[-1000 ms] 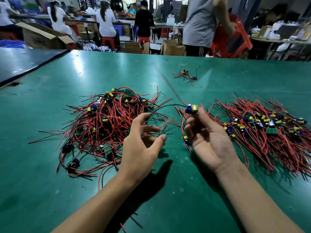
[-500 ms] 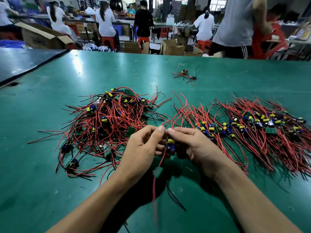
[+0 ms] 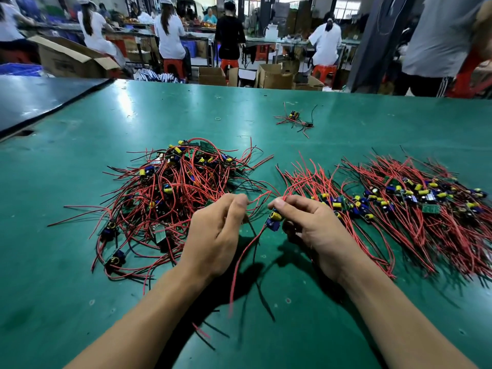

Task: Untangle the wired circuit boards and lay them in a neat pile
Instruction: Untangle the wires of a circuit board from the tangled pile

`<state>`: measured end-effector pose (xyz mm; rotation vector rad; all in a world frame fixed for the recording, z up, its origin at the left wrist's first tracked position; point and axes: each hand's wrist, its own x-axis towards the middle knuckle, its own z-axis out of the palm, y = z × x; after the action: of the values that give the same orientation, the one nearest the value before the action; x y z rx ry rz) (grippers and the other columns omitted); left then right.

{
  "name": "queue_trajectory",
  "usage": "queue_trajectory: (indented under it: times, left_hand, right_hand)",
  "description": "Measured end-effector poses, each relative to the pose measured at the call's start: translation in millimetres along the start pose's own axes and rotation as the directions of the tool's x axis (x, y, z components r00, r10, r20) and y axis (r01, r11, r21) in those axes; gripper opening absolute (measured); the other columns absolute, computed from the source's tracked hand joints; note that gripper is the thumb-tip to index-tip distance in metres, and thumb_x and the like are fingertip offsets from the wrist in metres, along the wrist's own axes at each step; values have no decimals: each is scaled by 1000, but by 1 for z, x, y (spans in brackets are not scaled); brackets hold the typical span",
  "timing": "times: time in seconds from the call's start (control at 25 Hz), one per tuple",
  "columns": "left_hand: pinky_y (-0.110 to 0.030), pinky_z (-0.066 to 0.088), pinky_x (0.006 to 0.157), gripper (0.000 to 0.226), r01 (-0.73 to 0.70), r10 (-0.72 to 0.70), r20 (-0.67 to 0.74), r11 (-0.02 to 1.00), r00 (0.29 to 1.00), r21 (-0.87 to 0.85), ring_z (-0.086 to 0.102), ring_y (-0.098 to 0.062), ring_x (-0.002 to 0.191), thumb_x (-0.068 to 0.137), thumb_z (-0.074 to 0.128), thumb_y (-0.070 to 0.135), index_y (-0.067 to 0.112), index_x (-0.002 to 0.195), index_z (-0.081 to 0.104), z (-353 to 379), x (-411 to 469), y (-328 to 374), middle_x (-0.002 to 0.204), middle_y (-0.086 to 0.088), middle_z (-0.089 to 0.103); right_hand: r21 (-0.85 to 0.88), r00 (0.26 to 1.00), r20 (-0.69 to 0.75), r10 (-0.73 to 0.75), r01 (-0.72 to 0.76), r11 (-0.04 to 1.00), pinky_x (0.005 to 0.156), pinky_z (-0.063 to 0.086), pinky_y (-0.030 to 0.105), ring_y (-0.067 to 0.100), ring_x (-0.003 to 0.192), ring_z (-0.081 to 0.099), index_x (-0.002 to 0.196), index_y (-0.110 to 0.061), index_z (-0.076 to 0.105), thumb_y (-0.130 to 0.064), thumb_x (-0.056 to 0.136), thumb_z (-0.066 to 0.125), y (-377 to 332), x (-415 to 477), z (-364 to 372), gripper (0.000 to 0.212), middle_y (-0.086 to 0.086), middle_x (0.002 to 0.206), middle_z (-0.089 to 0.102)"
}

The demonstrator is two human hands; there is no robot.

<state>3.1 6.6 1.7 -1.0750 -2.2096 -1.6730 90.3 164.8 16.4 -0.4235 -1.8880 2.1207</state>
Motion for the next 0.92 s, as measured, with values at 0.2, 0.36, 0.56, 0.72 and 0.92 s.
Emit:
queue_trajectory:
  times: [0.2,0.36,0.56,0.72,0.92]
  left_hand:
    - [-32,54,59,17,67,-47,109,980,993,-185,67,-15,61,92,63,38,21,95,64,9,-8,16,71,1,71]
    - [-43,58,61,24,364,-277,255,833,926,-417,70,-30,61,87,72,20,13,105,59,14,-9,20,72,-11,71]
    - [-28,55,51,17,609,-341,532,630,775,-482,63,-18,53,86,70,4,5,101,62,16,-11,20,62,-5,58]
    - [-26,55,55,4,654,-349,586,602,732,-458,63,-18,58,90,65,6,8,87,67,22,-16,23,73,-10,64]
    - [-28,58,57,11,633,-406,488,556,773,-539,70,-28,63,91,64,8,6,82,70,20,-12,20,77,-14,68]
  right_hand:
    - [-91,995,64,-79,85,992,45,29,18,7,49,38,71,-22,72,-33,79,82,4,0,2,17,-5,61,58]
    - [-31,999,17,-44,45,999,48,33,20,12,54,41,72,-24,73,-43,68,84,7,5,1,23,-4,63,55]
    - [110,997,-68,-30,38,993,47,25,23,10,46,34,69,-24,72,-39,59,92,8,10,-3,26,-7,53,48]
    - [89,997,-71,-26,32,996,48,19,28,12,39,31,64,-20,64,-43,58,91,6,8,-6,35,0,49,42]
    - [132,999,13,46,-47,990,39,40,18,9,45,45,83,-11,70,-40,67,82,1,4,-1,35,3,68,61]
